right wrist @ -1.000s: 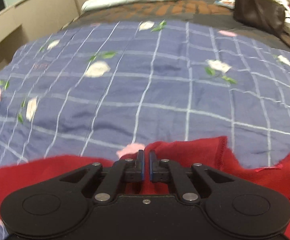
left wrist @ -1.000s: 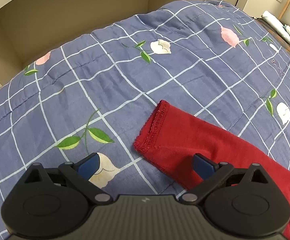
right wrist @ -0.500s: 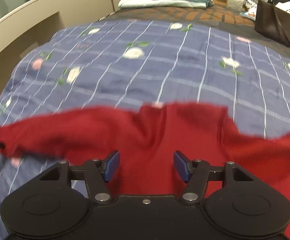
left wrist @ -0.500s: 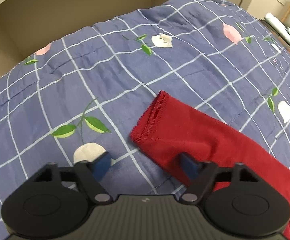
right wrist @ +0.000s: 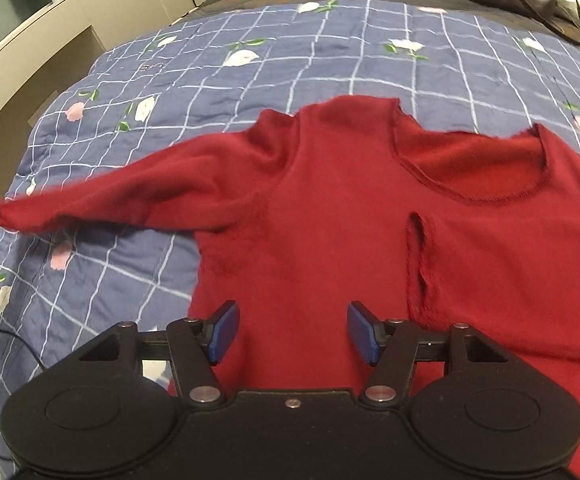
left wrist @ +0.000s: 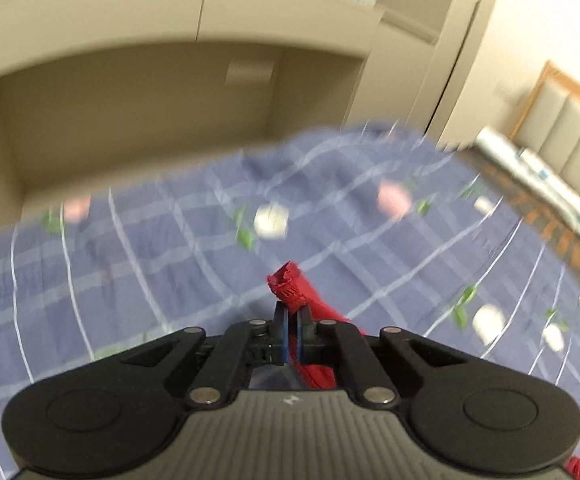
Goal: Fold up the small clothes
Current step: 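Lift the cuff and fold the sleeve across the sweater body with the left tool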
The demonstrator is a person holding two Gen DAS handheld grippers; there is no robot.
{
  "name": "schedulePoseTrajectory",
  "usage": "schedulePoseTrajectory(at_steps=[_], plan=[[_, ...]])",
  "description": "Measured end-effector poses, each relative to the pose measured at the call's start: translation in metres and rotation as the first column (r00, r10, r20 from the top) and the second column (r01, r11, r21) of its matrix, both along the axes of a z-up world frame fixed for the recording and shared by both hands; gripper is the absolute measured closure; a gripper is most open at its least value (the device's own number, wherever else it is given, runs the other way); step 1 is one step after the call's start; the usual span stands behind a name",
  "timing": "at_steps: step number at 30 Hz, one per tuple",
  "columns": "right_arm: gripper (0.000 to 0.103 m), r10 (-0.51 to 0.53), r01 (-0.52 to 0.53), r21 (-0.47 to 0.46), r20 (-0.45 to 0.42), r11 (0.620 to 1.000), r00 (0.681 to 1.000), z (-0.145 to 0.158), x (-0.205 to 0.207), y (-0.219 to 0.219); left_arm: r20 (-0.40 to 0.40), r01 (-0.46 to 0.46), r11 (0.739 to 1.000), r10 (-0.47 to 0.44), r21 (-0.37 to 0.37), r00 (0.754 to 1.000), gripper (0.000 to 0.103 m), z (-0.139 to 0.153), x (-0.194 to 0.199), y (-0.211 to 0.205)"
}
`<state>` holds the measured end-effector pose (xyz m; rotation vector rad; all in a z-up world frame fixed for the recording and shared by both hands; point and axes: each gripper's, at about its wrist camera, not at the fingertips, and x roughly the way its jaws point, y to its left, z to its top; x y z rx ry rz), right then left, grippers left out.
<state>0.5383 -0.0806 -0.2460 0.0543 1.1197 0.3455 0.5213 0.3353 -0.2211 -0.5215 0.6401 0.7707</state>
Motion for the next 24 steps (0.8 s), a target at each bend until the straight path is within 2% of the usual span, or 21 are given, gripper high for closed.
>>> schedulePoseTrajectory(at_steps=[3,6,11,15,18,24], plan=[[0.041,-0.015,0.015,-0.001,-0.017,1.0,1.0,-0.003,-0.005,-0.009,0.069,0.01,1.0,-0.011,0.023,0.998,0.101,0.016,0.002,0.004],[0.041,-0.025,0.025,0.007,-0.024,1.0,0.999,-0.003,-0.008,-0.018,0.096,0.059,0.997,-0.063,0.047,0.993,0.101,0.027,0.011,0.002],[0.041,-0.049,0.049,0.027,-0.015,0.998,0.999,0.006,-0.013,-0.035,0.172,0.172,0.98,-0.188,0.103,0.967,0.101,0.054,0.025,-0.03],[0.041,-0.073,0.073,0.037,-0.001,0.997,0.997,0.016,-0.014,-0.056,0.23,0.275,0.95,-0.304,0.151,0.925,0.101,0.085,0.033,-0.082],[0.041,-0.099,0.098,0.043,0.019,0.994,0.995,0.025,-0.016,-0.077,0.25,0.362,0.911,-0.404,0.2,0.88,0.101,0.107,0.036,-0.125],[0.041,-0.147,0.145,0.047,0.053,0.988,0.988,0.041,-0.019,-0.127,0.221,0.515,0.829,-0.556,0.22,0.801,0.1,0.125,0.046,-0.219]])
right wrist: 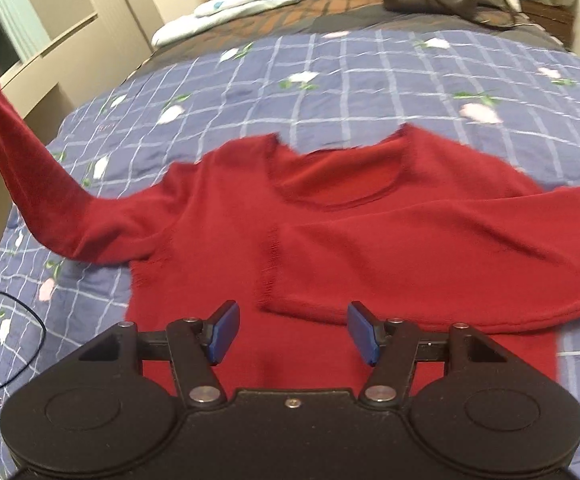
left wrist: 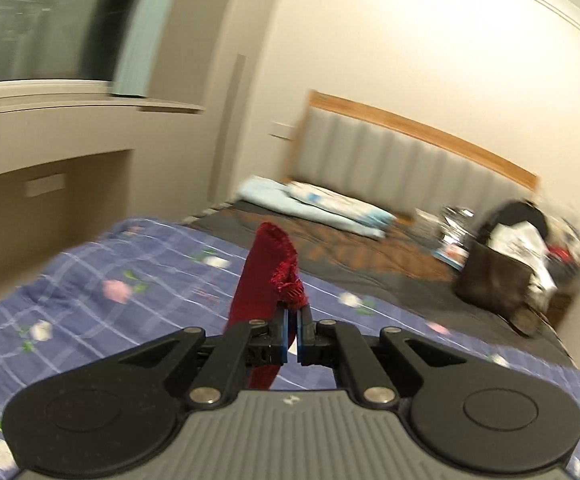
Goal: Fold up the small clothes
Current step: 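Lift the cuff and fold the sleeve across the sweater body with the left tool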
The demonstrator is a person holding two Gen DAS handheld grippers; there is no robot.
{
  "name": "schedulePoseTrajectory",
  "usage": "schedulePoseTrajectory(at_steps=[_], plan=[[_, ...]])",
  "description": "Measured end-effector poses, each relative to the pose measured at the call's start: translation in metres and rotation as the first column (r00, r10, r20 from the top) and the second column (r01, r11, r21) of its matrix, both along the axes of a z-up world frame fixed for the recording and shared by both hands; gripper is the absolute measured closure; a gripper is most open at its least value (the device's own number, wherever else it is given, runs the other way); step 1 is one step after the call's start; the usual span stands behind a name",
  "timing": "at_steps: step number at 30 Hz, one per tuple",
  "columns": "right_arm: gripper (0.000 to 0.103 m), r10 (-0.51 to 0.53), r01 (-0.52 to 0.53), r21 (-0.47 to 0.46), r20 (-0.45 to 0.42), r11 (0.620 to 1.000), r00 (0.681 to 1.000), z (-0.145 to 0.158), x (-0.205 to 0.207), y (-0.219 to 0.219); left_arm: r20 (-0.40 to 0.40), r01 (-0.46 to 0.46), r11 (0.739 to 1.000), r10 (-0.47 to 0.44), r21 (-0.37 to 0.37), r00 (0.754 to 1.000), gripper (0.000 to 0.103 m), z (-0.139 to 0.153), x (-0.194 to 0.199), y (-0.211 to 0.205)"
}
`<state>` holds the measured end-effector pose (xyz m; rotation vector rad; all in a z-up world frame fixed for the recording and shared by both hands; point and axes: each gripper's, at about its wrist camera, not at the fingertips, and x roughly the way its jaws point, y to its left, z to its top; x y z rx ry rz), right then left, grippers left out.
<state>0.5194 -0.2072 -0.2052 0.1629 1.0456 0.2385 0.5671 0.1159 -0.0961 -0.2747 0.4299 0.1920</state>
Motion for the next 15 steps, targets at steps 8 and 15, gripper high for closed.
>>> schedulePoseTrajectory(at_steps=[8,15], plan=[[0.041,-0.074,0.075,-0.026,0.017,0.997,0.997,0.006,-0.011,-0.075,-0.061,0.157,0.987,-0.155,0.02,0.986,0.1,-0.019,0.004,-0.115],[0.041,-0.106,0.107,-0.072,0.018,0.992,0.994,-0.005,-0.026,-0.132,-0.151,0.266,0.962,-0.255,0.059,0.955,0.1,-0.058,-0.005,-0.197]])
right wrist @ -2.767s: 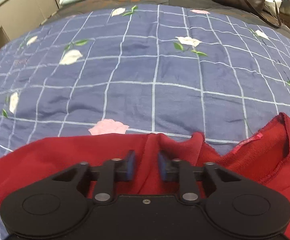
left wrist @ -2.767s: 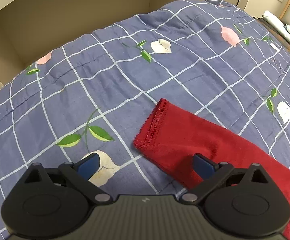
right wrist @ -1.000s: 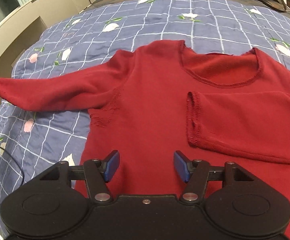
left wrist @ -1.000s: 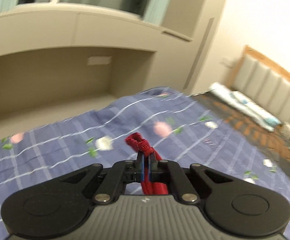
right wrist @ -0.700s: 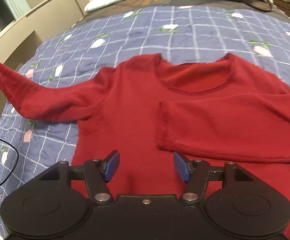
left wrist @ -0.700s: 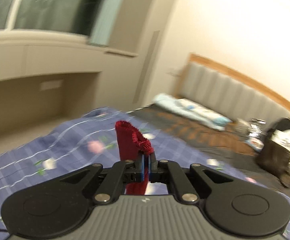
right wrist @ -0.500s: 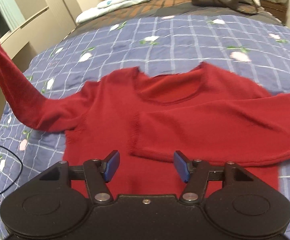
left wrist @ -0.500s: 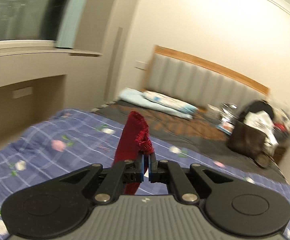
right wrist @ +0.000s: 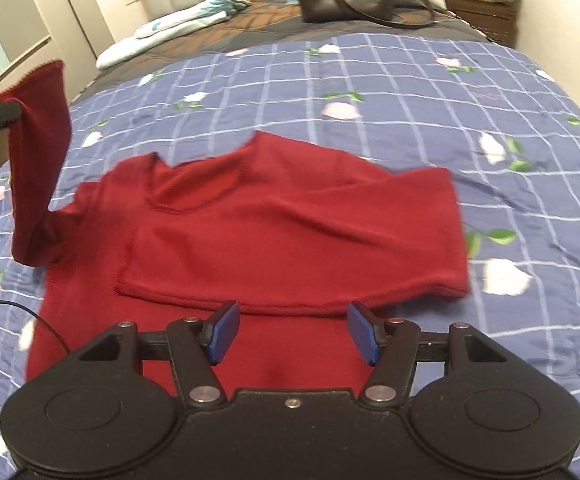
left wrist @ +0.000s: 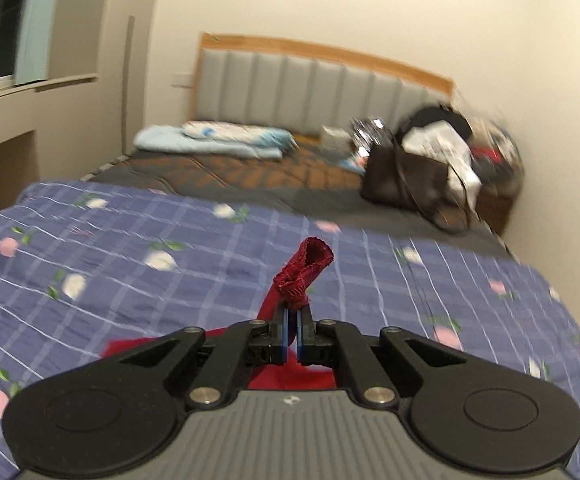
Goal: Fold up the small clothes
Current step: 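Lift the cuff and fold the sleeve across the sweater body with the left tool, then open the left tool to release the cuff onto the sweater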
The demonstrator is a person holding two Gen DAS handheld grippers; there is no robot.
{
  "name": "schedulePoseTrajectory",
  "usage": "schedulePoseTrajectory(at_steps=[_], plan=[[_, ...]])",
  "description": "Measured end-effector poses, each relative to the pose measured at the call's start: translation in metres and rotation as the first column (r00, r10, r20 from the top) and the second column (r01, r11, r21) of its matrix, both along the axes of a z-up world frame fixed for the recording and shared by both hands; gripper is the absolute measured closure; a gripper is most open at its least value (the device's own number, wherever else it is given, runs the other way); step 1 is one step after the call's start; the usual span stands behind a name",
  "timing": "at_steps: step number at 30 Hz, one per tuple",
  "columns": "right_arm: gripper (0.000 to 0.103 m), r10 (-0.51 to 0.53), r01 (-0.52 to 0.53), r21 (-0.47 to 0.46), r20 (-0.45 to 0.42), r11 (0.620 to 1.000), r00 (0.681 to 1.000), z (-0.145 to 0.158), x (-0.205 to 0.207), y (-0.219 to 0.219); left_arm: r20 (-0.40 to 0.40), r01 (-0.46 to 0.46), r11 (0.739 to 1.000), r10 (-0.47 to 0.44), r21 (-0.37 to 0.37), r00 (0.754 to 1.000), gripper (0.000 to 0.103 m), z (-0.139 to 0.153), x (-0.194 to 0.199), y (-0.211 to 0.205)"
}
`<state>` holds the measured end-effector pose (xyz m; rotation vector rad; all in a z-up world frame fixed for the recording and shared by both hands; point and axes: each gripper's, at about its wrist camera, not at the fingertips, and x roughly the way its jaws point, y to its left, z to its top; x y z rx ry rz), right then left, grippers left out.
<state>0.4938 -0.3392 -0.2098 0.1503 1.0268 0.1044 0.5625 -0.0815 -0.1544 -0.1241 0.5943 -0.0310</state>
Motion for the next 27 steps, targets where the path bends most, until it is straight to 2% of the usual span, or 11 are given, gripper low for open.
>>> schedulePoseTrajectory(at_steps=[5,10,13,18,20,21,22,24,27], plan=[[0.041,-0.014,0.014,-0.008,-0.006,1.0,1.0,-0.007,-0.006,-0.026,-0.064,0.074,0.995,-0.07,0.064,0.996,0.1,-0.031,-0.008,-0.045],[0.041,-0.022,0.022,-0.006,-0.008,1.0,1.0,-0.012,-0.008,-0.042,-0.118,0.123,0.99,-0.115,0.071,0.986,0.1,-0.054,-0.016,-0.077],[0.041,-0.026,0.026,-0.006,-0.007,1.0,1.0,-0.014,-0.006,-0.047,-0.185,0.176,0.981,-0.158,0.083,0.97,0.1,-0.073,-0.017,-0.092],[0.041,-0.025,0.025,-0.001,-0.007,1.0,1.0,-0.017,-0.002,-0.049,-0.299,0.211,0.977,-0.191,0.038,0.935,0.098,-0.1,-0.02,-0.096],[0.041,-0.02,0.02,0.001,-0.007,1.0,1.0,-0.019,0.001,-0.047,-0.318,0.215,0.976,-0.198,0.021,0.927,0.09,-0.103,-0.024,-0.092],[0.041,-0.016,0.016,0.003,-0.007,1.0,1.0,-0.019,0.003,-0.045,-0.323,0.217,0.976,-0.202,0.01,0.924,0.078,-0.103,-0.025,-0.088],[0.041,-0.014,0.014,0.006,-0.007,1.0,1.0,-0.02,0.003,-0.043,-0.33,0.218,0.976,-0.206,-0.002,0.921,0.056,-0.102,-0.028,-0.085],[0.041,-0.008,0.008,0.017,-0.011,1.0,1.0,-0.021,0.007,-0.038,-0.327,0.209,0.978,-0.2,-0.005,0.924,0.037,-0.1,-0.032,-0.077],[0.041,0.009,-0.008,0.037,-0.012,0.999,1.0,-0.023,0.014,-0.026,-0.331,0.22,0.975,-0.211,-0.008,0.92,0.035,-0.094,-0.039,-0.062]])
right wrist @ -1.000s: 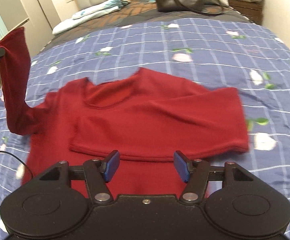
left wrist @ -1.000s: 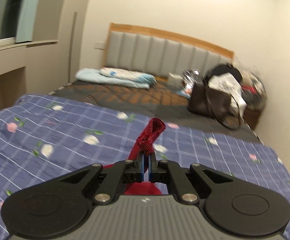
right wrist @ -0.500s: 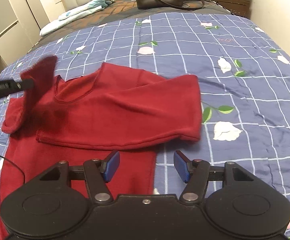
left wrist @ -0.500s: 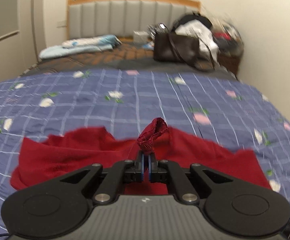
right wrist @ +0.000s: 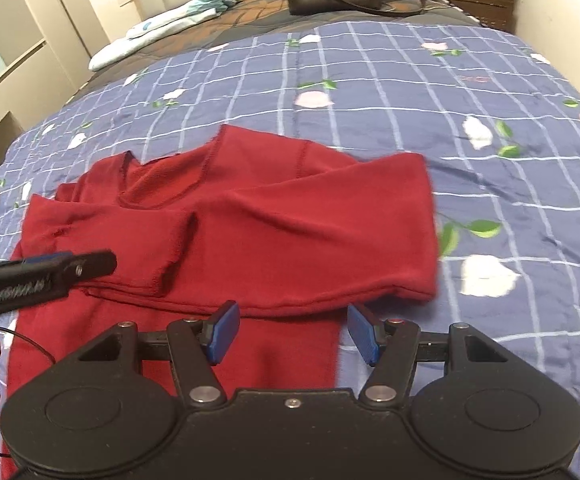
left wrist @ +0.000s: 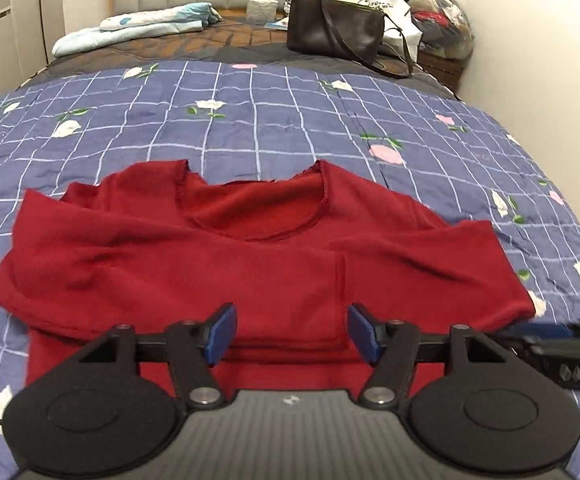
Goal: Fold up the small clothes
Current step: 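Open the left tool to release the cuff onto the sweater, then grasp the sweater edge with the left tool while the right tool pinches the folded cuff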
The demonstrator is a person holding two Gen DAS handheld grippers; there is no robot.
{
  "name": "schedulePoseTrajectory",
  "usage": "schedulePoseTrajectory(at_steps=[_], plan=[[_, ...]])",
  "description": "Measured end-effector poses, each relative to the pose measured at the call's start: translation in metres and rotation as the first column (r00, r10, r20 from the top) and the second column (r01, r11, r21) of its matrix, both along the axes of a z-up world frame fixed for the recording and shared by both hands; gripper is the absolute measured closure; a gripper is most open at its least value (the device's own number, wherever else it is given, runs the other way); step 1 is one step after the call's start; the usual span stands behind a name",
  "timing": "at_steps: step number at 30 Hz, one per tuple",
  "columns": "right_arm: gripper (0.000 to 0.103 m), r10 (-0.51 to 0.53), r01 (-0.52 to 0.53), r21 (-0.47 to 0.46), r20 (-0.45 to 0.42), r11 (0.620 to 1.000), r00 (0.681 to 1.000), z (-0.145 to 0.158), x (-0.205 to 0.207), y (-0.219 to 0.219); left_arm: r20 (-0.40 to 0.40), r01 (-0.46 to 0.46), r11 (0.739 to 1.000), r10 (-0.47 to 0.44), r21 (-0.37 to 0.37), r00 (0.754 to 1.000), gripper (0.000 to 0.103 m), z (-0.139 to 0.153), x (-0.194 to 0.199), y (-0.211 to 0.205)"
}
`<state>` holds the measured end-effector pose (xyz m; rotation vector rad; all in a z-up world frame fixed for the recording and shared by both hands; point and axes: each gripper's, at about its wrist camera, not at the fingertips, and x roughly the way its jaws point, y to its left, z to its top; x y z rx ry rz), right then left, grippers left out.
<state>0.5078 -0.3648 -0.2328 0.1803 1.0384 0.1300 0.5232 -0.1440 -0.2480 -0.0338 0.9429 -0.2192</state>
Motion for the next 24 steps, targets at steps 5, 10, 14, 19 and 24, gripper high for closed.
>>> schedulePoseTrajectory(at_steps=[5,10,14,19,24], plan=[[0.041,0.029,-0.028,0.061,-0.012,0.998,1.0,-0.005,0.015,0.028,-0.014,-0.143,0.99,0.143,0.02,0.99,0.02,0.006,-0.006,0.055],[0.042,0.05,-0.048,0.115,-0.012,0.992,0.999,-0.015,0.037,0.064,-0.019,-0.39,0.92,0.39,0.033,0.92,0.016,0.006,0.001,0.146],[0.051,0.023,-0.019,0.131,-0.026,0.991,0.999,-0.026,0.056,0.085,-0.031,-0.572,0.816,0.572,-0.079,0.82,0.02,0.004,0.011,0.226],[0.059,-0.024,0.029,0.117,-0.045,0.993,0.999,-0.036,0.067,0.1,-0.104,-0.64,0.739,0.634,-0.211,0.766,0.031,-0.016,0.035,0.282],[0.07,-0.047,0.051,0.09,-0.044,0.995,0.998,-0.04,0.066,0.107,-0.218,-0.583,0.749,0.541,-0.315,0.812,0.053,-0.046,0.057,0.293]])
